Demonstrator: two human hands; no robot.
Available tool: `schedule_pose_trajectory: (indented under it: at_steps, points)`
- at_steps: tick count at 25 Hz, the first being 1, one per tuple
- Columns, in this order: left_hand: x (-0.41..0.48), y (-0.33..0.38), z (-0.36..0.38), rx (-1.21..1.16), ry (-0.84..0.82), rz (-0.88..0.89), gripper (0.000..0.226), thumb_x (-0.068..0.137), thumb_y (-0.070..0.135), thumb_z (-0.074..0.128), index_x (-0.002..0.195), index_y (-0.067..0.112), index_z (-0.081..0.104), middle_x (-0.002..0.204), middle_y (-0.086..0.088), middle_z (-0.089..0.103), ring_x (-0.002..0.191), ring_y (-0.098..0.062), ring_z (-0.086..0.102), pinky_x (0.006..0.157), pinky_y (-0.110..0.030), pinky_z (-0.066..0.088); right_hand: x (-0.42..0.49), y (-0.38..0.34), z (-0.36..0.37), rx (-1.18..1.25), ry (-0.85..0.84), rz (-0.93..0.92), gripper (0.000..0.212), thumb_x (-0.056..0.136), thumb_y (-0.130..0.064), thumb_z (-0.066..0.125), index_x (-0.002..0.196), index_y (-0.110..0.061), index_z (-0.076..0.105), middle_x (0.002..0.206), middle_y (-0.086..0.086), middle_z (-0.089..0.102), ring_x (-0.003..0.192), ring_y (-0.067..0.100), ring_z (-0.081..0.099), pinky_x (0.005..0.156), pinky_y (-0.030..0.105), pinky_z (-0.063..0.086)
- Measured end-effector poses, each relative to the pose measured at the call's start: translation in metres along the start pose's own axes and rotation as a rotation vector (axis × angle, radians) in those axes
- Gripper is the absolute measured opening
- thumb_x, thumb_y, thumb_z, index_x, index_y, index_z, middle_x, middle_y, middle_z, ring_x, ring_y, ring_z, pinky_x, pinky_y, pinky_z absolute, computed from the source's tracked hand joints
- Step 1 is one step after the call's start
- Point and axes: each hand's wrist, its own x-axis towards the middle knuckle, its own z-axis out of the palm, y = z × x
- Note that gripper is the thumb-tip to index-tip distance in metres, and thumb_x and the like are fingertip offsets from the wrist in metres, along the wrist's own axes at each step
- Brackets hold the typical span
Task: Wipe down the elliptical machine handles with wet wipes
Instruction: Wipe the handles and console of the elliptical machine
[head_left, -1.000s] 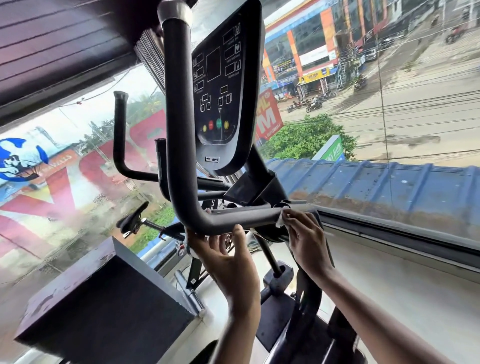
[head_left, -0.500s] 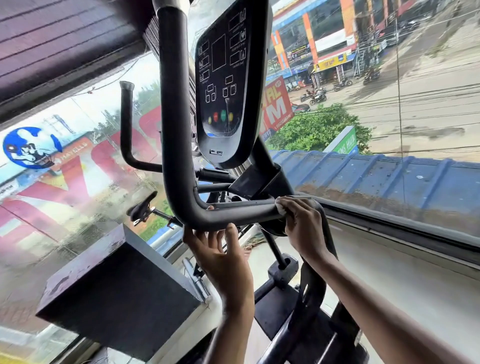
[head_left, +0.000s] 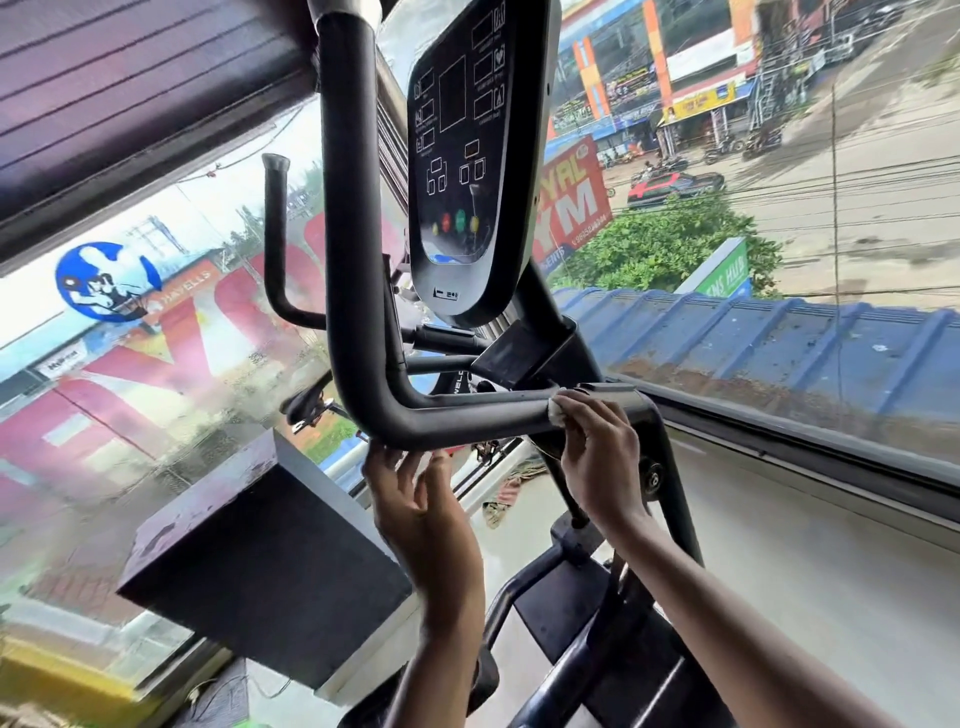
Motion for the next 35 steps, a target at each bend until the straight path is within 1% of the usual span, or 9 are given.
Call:
schedule_pose_trajectory:
  at_steps: [3, 7, 9, 12, 17, 20, 25, 31, 35]
  points:
    - [0.002, -0.002, -0.002, -0.030, 0.002, -0.007, 0.044, 0.083, 0.015, 0.057, 0.127, 0.016, 0.062, 0.109, 0.010, 0.073, 0.103, -0.007, 0.069, 0.095, -0.037, 0.056, -0.008, -0.070, 0.002, 0.146, -0.018, -0.095, 0.021, 0.096, 0.000, 0.066, 0.112, -0.006, 0.079, 0.120, 0.002, 0.076, 0.110, 0.021, 0.067, 0.101, 0.027, 0.052]
    - [0.010, -0.002, -0.010, -0.302, -0.012, -0.145, 0.046, 0.082, 0.039, 0.051, 0.117, 0.012, 0.064, 0.096, 0.008, 0.075, 0.096, -0.014, 0.067, 0.093, -0.034, 0.049, -0.030, -0.125, 0.005, 0.275, -0.034, -0.269, 0.028, 0.098, 0.003, 0.062, 0.123, -0.003, 0.075, 0.133, 0.007, 0.070, 0.113, 0.027, 0.064, 0.102, 0.029, 0.051]
    - [0.014, -0.001, -0.013, -0.286, 0.007, -0.139, 0.039, 0.086, 0.034, 0.044, 0.110, 0.013, 0.065, 0.086, 0.010, 0.075, 0.089, -0.014, 0.067, 0.091, -0.035, 0.048, -0.034, -0.109, 0.005, 0.269, -0.017, -0.324, 0.029, 0.101, 0.002, 0.060, 0.126, -0.002, 0.073, 0.139, 0.009, 0.066, 0.109, 0.029, 0.065, 0.099, 0.031, 0.052]
    - [0.011, 0.004, -0.010, -0.179, 0.031, -0.103, 0.040, 0.088, 0.026, 0.042, 0.117, 0.009, 0.063, 0.086, 0.012, 0.075, 0.086, -0.014, 0.070, 0.090, -0.041, 0.052, -0.031, -0.068, 0.008, 0.206, 0.005, -0.315, 0.029, 0.099, 0.002, 0.064, 0.127, -0.002, 0.072, 0.140, 0.010, 0.066, 0.111, 0.029, 0.066, 0.101, 0.032, 0.053]
    - [0.007, 0.006, -0.009, -0.054, 0.021, -0.074, 0.038, 0.087, 0.019, 0.048, 0.119, 0.018, 0.068, 0.102, 0.005, 0.075, 0.094, -0.018, 0.072, 0.088, -0.034, 0.055, -0.021, 0.026, 0.005, -0.011, 0.054, -0.072, 0.027, 0.095, 0.002, 0.069, 0.120, -0.005, 0.076, 0.130, 0.007, 0.072, 0.108, 0.026, 0.067, 0.098, 0.038, 0.056]
    - [0.009, 0.005, -0.009, -0.029, 0.019, -0.085, 0.041, 0.085, 0.017, 0.048, 0.121, 0.015, 0.068, 0.102, 0.006, 0.073, 0.094, -0.018, 0.071, 0.087, -0.034, 0.054, -0.022, 0.036, 0.005, -0.045, 0.061, -0.012, 0.025, 0.092, 0.003, 0.070, 0.114, -0.007, 0.078, 0.124, 0.008, 0.074, 0.106, 0.027, 0.069, 0.101, 0.031, 0.053]
    - [0.005, 0.007, -0.009, -0.054, 0.002, -0.082, 0.043, 0.087, 0.015, 0.046, 0.125, 0.010, 0.066, 0.106, 0.002, 0.073, 0.101, -0.023, 0.071, 0.088, -0.034, 0.056, -0.024, 0.000, 0.007, 0.093, 0.099, 0.101, 0.023, 0.092, 0.005, 0.070, 0.112, -0.004, 0.077, 0.115, 0.006, 0.074, 0.105, 0.023, 0.071, 0.094, 0.043, 0.058]
    - [0.013, 0.008, -0.017, -0.089, -0.025, -0.128, 0.032, 0.102, -0.001, 0.040, 0.119, 0.002, 0.068, 0.093, 0.007, 0.077, 0.097, -0.024, 0.072, 0.083, -0.027, 0.058, -0.037, -0.099, 0.003, 0.263, 0.087, 0.004, 0.020, 0.097, -0.006, 0.069, 0.114, -0.008, 0.079, 0.116, 0.002, 0.074, 0.106, 0.019, 0.068, 0.093, 0.029, 0.055]
    - [0.017, 0.019, -0.024, -0.186, -0.109, -0.208, 0.029, 0.105, 0.007, 0.042, 0.112, 0.002, 0.070, 0.099, -0.003, 0.079, 0.098, -0.015, 0.073, 0.084, -0.022, 0.055, -0.036, -0.149, 0.007, 0.349, 0.041, -0.149, 0.020, 0.102, -0.013, 0.065, 0.115, -0.007, 0.079, 0.120, 0.005, 0.074, 0.106, 0.023, 0.067, 0.094, 0.026, 0.053]
